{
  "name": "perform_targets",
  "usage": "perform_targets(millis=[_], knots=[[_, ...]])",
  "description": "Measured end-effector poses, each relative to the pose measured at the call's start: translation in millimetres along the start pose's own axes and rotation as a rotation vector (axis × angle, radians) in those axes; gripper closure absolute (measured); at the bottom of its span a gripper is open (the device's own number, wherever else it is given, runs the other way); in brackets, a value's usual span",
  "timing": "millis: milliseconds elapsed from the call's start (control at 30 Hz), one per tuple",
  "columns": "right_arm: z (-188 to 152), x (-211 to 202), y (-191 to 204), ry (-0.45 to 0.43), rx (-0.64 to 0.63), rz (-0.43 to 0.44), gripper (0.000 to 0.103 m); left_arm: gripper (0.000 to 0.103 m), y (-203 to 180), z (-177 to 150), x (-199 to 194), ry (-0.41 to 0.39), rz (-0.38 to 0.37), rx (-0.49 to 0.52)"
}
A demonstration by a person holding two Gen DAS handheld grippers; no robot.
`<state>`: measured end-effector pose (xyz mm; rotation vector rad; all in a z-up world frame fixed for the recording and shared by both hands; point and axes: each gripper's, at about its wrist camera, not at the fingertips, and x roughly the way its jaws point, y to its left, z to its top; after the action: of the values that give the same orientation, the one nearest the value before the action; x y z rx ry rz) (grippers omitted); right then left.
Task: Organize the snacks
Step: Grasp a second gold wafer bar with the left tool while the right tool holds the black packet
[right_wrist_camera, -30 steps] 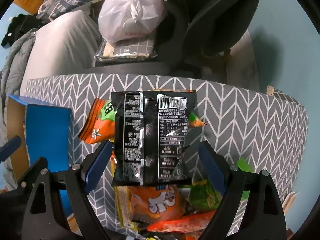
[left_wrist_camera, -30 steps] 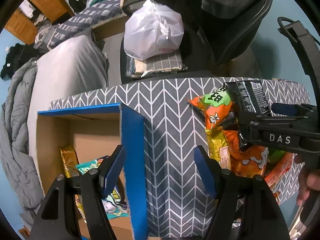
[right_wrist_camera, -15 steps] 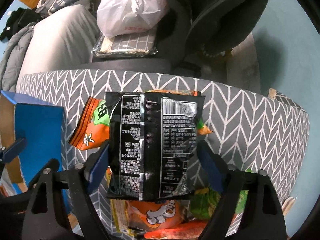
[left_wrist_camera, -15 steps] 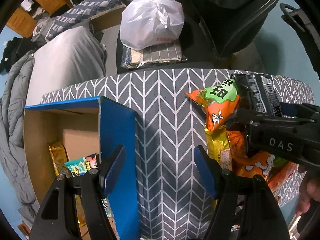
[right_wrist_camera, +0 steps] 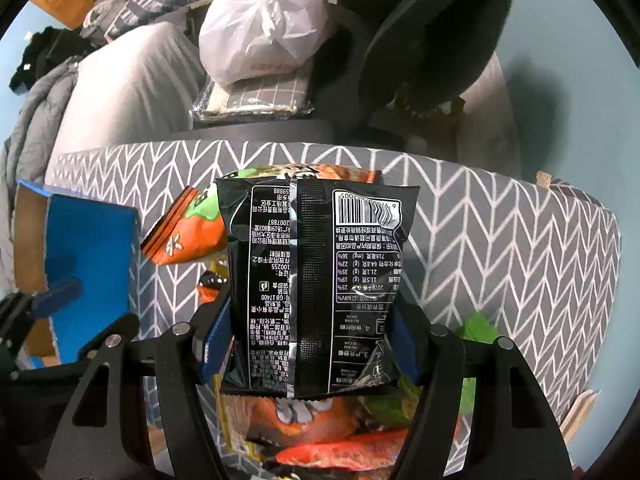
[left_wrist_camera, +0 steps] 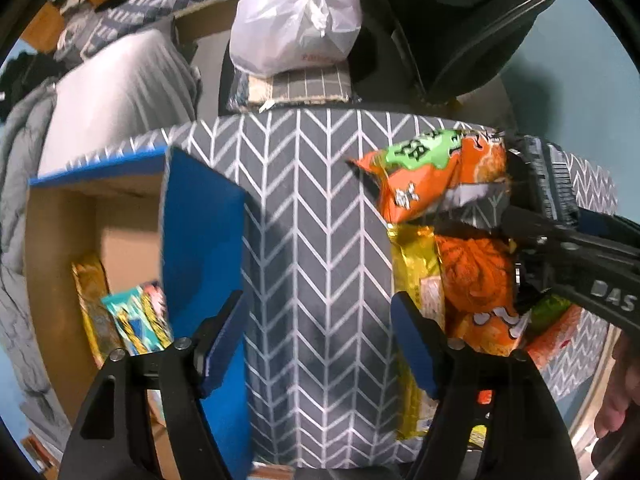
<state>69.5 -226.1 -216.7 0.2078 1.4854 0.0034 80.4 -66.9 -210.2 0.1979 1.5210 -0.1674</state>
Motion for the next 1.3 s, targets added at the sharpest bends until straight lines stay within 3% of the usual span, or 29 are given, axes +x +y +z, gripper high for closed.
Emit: perform_targets(millis=[467, 733, 933, 1233, 1300], knots=[[-52, -36, -18, -0.037, 0.026, 0.043, 0.035, 0.027, -20, -28, 30, 0.08, -0.1, -0.077], [-79, -40, -35, -0.032, 0.067, 0.056, 0.035, 0.027, -32, -33, 53, 0.103, -0.094, -0.094], [-91, -41, -43, -0.025, 0.084, 0.068, 0.035, 0.019, -38, -34, 64, 0.1, -0.123, -0.106], [-107, -41, -46, -0.006, 0.082, 0.087, 0.035, 0.019, -59, -33, 84, 0.162, -0.115, -0.118], [-109, -40, -46, 0.004, 0.075, 0.095, 0.035, 0.024, -62, -35, 89, 0.167, -0.108, -0.111]])
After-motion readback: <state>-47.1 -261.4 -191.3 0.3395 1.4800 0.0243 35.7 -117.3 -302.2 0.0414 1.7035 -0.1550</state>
